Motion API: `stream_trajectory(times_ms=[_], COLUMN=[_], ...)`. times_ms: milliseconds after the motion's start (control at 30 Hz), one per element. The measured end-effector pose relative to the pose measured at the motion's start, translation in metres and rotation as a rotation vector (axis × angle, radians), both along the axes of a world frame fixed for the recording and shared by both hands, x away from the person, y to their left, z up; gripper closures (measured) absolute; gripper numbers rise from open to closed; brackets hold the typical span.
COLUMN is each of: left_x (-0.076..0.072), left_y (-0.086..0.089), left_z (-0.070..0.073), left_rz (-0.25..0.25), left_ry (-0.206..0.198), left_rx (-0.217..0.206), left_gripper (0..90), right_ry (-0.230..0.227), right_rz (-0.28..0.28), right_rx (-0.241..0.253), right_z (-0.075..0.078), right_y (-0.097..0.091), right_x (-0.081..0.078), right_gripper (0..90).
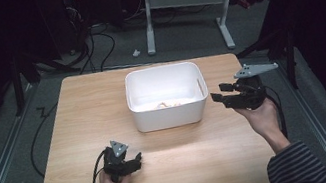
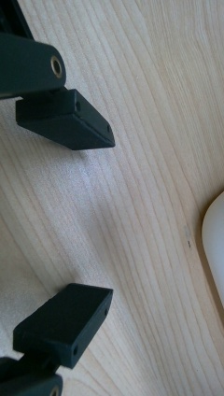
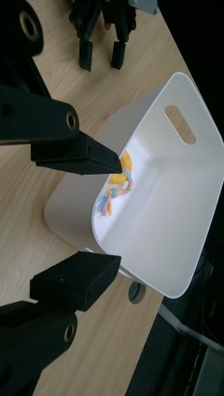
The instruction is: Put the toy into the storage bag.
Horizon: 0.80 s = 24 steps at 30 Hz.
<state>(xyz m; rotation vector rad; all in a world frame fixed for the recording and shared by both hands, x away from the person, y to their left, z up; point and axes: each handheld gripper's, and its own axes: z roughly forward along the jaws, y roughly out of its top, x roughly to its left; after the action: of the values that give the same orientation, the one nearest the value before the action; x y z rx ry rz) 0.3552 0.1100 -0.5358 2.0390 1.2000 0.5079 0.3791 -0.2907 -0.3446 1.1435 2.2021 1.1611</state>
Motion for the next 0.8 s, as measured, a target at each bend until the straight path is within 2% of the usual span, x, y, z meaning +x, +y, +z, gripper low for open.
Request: stream_trajectory(times_ms=[133, 333, 467, 633, 667, 733, 800], left_x=[0.000, 0.000, 0.000, 0.000, 0.000, 0.000, 0.000], left_y=[0.000, 0.000, 0.000, 0.000, 0.000, 0.000, 0.000], left_z=[0.000, 0.000, 0.000, 0.000, 0.000, 0.000, 0.000], left_rz=[0.000, 0.000, 0.000, 0.000, 0.000, -0.001, -0.001], left_ry=[0.000, 0.000, 0.000, 0.000, 0.000, 0.000, 0.000], left_rx=[0.000, 0.000, -0.001, -0.001, -0.001, 0.000, 0.000], left_gripper=[23.3, 23.3, 23.3, 23.0, 23.0, 22.8, 22.8], right_ry=[-0.008, 0.008, -0.009, 0.005, -0.003, 0.011, 0.006], right_rz=[-0.001, -0.021, -0.018, -0.023, -0.026, -0.022, -0.024], right_rx=[0.008, -0.003, 0.003, 0.003, 0.008, 0.041, 0.037], right_z=[0.000, -0.002, 0.001, -0.008, -0.010, -0.016, -0.019], right_y=[-0.007, -0.019, -0.023, -0.028, -0.029, -0.032, -0.033], right_x=[-0.009, -0.020, -0.031, -0.041, -0.043, -0.047, -0.048], right_gripper=[49.6, 50.6, 50.8, 51.0, 51.5, 52.2, 52.4])
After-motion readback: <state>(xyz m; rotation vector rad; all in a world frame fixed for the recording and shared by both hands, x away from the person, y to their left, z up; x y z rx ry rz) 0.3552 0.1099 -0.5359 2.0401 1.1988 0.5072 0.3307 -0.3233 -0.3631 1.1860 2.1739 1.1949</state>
